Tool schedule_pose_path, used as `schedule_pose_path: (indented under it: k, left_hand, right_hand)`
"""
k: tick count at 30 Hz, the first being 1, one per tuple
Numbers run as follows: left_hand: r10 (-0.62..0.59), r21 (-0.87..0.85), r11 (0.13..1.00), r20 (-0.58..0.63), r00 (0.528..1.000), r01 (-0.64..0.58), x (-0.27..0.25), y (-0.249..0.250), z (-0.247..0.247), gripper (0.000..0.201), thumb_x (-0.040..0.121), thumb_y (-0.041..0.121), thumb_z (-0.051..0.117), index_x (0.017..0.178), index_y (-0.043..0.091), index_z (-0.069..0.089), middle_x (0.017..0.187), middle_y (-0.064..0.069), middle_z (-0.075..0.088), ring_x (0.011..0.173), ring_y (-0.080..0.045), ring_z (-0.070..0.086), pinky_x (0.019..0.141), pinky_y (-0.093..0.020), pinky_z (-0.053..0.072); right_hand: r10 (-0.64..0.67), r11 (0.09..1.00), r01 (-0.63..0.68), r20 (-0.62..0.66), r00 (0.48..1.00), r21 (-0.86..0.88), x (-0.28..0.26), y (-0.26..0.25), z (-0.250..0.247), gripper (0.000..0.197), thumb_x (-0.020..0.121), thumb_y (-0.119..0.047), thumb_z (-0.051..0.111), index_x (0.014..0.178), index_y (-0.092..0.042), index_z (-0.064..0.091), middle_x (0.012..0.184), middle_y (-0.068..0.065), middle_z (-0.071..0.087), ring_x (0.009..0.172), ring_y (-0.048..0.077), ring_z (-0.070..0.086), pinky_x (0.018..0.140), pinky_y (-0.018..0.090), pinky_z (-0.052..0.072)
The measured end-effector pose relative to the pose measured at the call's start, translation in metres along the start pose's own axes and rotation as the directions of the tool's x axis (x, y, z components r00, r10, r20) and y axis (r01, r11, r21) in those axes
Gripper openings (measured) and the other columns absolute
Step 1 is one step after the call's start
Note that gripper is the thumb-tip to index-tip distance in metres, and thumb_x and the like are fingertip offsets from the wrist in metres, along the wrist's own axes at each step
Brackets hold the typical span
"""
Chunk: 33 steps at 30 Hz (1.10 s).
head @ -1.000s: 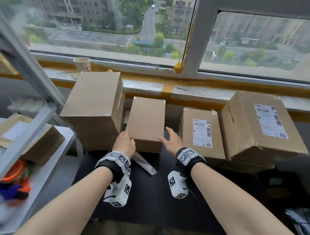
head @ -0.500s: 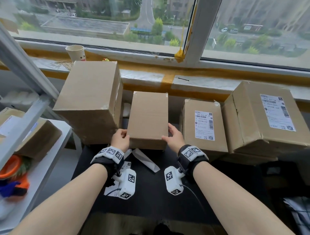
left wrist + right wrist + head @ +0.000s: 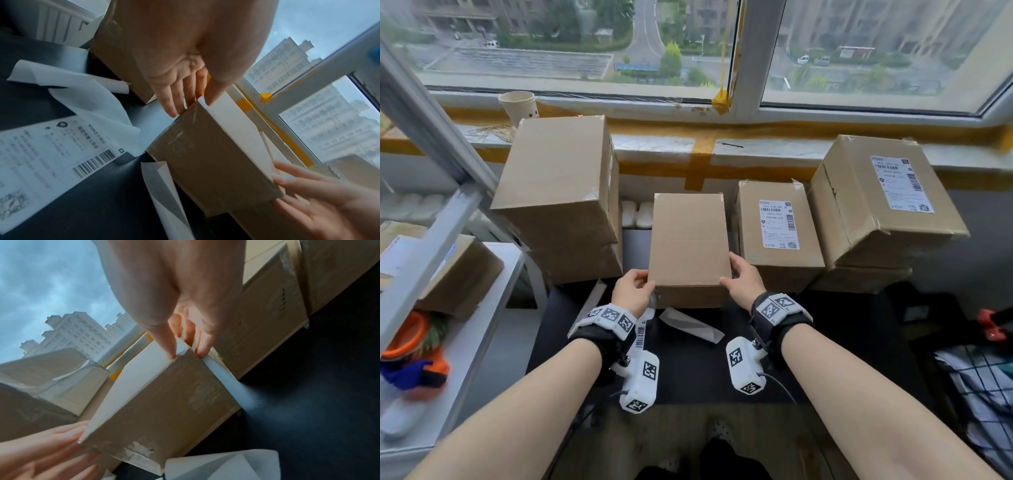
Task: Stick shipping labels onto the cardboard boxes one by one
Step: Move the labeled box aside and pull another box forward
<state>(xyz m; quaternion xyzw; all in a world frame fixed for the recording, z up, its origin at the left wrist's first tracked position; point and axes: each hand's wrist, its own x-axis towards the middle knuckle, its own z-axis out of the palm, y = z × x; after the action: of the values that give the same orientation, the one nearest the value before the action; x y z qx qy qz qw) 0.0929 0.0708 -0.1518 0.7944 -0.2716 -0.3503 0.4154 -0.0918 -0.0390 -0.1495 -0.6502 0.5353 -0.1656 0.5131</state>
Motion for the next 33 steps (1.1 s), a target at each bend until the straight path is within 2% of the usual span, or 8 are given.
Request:
schedule_pose_path:
  k: [3,9,12,15,22,26,30,33]
  left_hand:
    - [0.031,0.124,0.992,0.022,0.999,-0.033,-0.007,0.004,0.001,0.034,0.09,0.013,0.058,0.122,0.003,0.055,0.124,-0.012,0.061,0.117,-0.023,0.057,0.097,-0.031,0.043]
    - [0.084,0.32,0.94,0.111,0.99,-0.115,-0.016,0.013,-0.009,0.042,0.094,0.018,0.051,0.135,0.009,0.045,0.136,-0.009,0.053,0.125,-0.022,0.051,0.104,-0.032,0.04]
    - [0.118,0.518,0.835,0.158,0.98,-0.184,-0.023,0.01,-0.021,0.044,0.097,0.023,0.043,0.139,0.015,0.038,0.138,-0.007,0.051,0.124,-0.024,0.051,0.097,-0.033,0.043]
    - [0.163,0.655,0.716,0.176,0.971,-0.24,-0.033,0.003,-0.034,0.041,0.097,0.023,0.039,0.137,0.017,0.039,0.134,-0.008,0.053,0.12,-0.026,0.052,0.096,-0.039,0.046]
    - [0.176,0.727,0.629,0.213,0.961,-0.276,-0.048,-0.036,-0.069,0.036,0.095,0.02,0.037,0.13,0.015,0.046,0.132,-0.008,0.052,0.12,-0.026,0.049,0.097,-0.041,0.045]
    - [0.13,0.729,0.637,0.219,0.967,-0.251,-0.055,-0.066,-0.08,0.038,0.096,0.023,0.037,0.133,0.018,0.045,0.138,-0.004,0.049,0.124,-0.025,0.049,0.099,-0.039,0.044]
    - [0.077,0.736,0.643,0.213,0.974,-0.212,-0.062,-0.096,-0.081,0.033,0.096,0.024,0.037,0.125,0.018,0.051,0.13,-0.003,0.054,0.118,-0.024,0.052,0.094,-0.041,0.046]
    - [0.056,0.727,0.656,0.225,0.973,-0.206,-0.064,-0.117,-0.078,0.03,0.094,0.023,0.038,0.121,0.02,0.053,0.128,0.001,0.055,0.116,-0.022,0.054,0.092,-0.041,0.048]
  right_hand:
    - [-0.006,0.994,0.004,-0.012,1.0,-0.112,-0.004,-0.001,-0.003,0.061,0.085,-0.006,0.059,0.142,-0.016,0.039,0.14,0.003,0.051,0.13,0.023,0.047,0.11,0.035,0.037]
    - [-0.055,0.931,0.032,-0.052,0.997,-0.364,-0.013,-0.015,-0.005,0.051,0.09,-0.014,0.056,0.139,-0.013,0.042,0.144,0.005,0.046,0.132,0.024,0.043,0.108,0.029,0.033]
    - [-0.141,0.873,0.117,-0.015,0.99,-0.474,-0.021,-0.022,0.002,0.044,0.093,-0.018,0.053,0.137,-0.013,0.046,0.15,0.002,0.037,0.137,0.02,0.036,0.112,0.029,0.027]
    - [-0.192,0.804,0.198,0.07,0.979,-0.56,-0.032,-0.029,0.014,0.042,0.096,-0.023,0.048,0.137,-0.014,0.046,0.152,-0.001,0.034,0.139,0.018,0.032,0.115,0.032,0.025]
    - [-0.259,0.713,0.348,0.232,0.938,-0.609,-0.064,-0.037,0.064,0.039,0.097,-0.025,0.046,0.135,-0.015,0.049,0.149,0.001,0.038,0.137,0.02,0.035,0.113,0.031,0.027]
    - [-0.266,0.672,0.419,0.328,0.906,-0.611,-0.079,-0.029,0.096,0.04,0.097,-0.025,0.045,0.136,-0.016,0.048,0.151,-0.002,0.036,0.138,0.018,0.034,0.11,0.032,0.031]
    - [-0.23,0.61,0.471,0.427,0.875,-0.637,-0.084,-0.008,0.127,0.04,0.097,-0.026,0.044,0.136,-0.017,0.047,0.15,-0.001,0.036,0.136,0.02,0.036,0.108,0.036,0.036]
    - [-0.186,0.605,0.473,0.464,0.866,-0.64,-0.084,0.01,0.146,0.04,0.097,-0.026,0.045,0.135,-0.017,0.047,0.15,-0.002,0.036,0.137,0.019,0.035,0.107,0.036,0.036]
